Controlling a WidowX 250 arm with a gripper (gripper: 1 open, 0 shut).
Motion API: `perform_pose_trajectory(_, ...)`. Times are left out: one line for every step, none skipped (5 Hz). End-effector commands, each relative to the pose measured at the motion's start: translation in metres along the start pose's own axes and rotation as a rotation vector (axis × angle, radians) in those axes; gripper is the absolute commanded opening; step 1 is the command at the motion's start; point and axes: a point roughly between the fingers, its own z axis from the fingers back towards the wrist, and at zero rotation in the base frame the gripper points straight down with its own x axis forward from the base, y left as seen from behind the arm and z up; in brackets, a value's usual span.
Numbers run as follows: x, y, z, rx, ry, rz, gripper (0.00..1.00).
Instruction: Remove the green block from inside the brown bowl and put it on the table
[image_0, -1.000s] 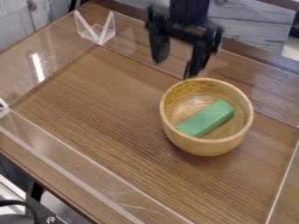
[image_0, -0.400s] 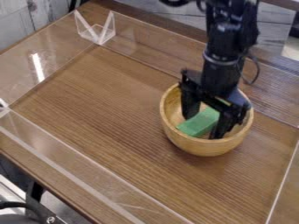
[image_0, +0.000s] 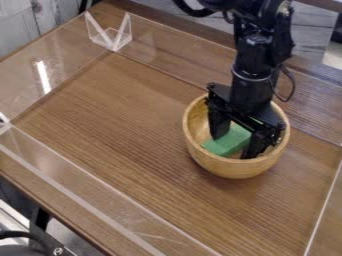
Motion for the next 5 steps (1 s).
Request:
perform_pose_trajectory(0.003,0.0039,-0.0015,-0.009,-0.025,0.003,1.0)
perform_pose_trajectory(0.0028,0.0059,-0.0077,-0.015,-0.026,0.012,1.0)
perform_pose_trajectory(0.003,0.0044,-0.0099,-0.02,-0.026,0.015,0.0)
perform_pose_trajectory(0.0022,0.0028,-0.0096,-0.028,-0.022,0.019,0.0)
perform_pose_trajectory(0.0004,0.0012,-0.008,-0.038,-0.012,0.024,0.0)
